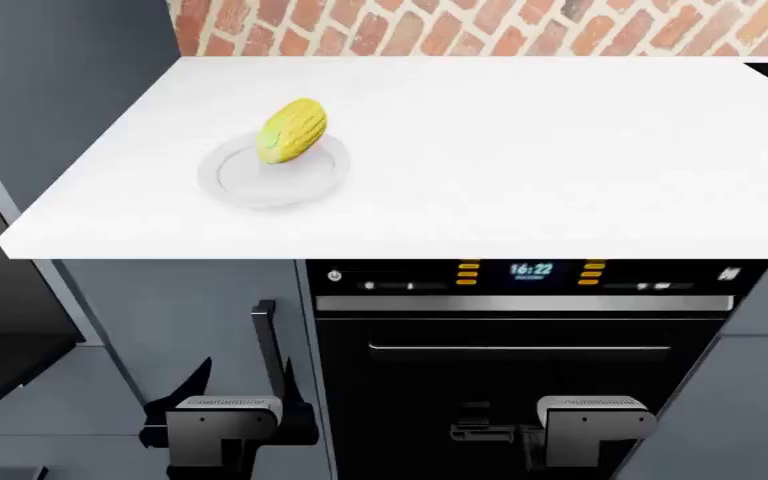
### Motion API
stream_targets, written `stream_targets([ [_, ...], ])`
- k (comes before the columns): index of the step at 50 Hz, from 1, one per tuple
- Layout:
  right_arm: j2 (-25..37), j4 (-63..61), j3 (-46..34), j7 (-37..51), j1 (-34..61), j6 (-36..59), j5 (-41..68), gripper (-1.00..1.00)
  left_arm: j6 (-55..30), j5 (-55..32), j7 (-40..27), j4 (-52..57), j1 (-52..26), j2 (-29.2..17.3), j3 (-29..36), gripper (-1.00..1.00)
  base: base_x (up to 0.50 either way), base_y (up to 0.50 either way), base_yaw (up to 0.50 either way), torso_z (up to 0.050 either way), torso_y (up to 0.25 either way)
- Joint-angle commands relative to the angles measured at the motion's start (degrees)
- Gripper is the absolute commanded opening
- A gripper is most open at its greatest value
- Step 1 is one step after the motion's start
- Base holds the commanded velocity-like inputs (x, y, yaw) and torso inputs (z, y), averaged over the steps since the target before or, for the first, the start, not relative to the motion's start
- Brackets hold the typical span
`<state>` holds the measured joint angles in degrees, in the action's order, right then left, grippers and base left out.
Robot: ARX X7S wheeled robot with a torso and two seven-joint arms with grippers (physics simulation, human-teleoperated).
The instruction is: Place the corn on the rack of the oven.
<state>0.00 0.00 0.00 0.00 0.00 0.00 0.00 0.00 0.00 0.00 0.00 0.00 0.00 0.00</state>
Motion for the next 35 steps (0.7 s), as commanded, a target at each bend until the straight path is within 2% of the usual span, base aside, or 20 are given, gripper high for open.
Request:
stream_targets([
  [1,1.0,-0.1,-1.5,0.9,0.0,0.3,0.6,1.0,-0.3,-1.0,-1.0,-0.3,-0.4,-0.9,1.1,1.0,0.0,0.0,0.0,0.0,0.0],
  [13,2.9,0.0,-3.9,2.5,0.1,0.7,2.7,1.0,-1.0,-4.0,-3.0,1.2,0.1,-2.8,3.1,1.0,0.0,0.0,0.0,0.001,0.0],
  [35,4.5,0.5,-5.4,4.4,0.2,-0.3,5.2,1.0,-1.1,-6.0,-5.0,0.6,-0.4,-4.5,5.2,1.0,0.0,0.0,0.0,0.049,0.0],
])
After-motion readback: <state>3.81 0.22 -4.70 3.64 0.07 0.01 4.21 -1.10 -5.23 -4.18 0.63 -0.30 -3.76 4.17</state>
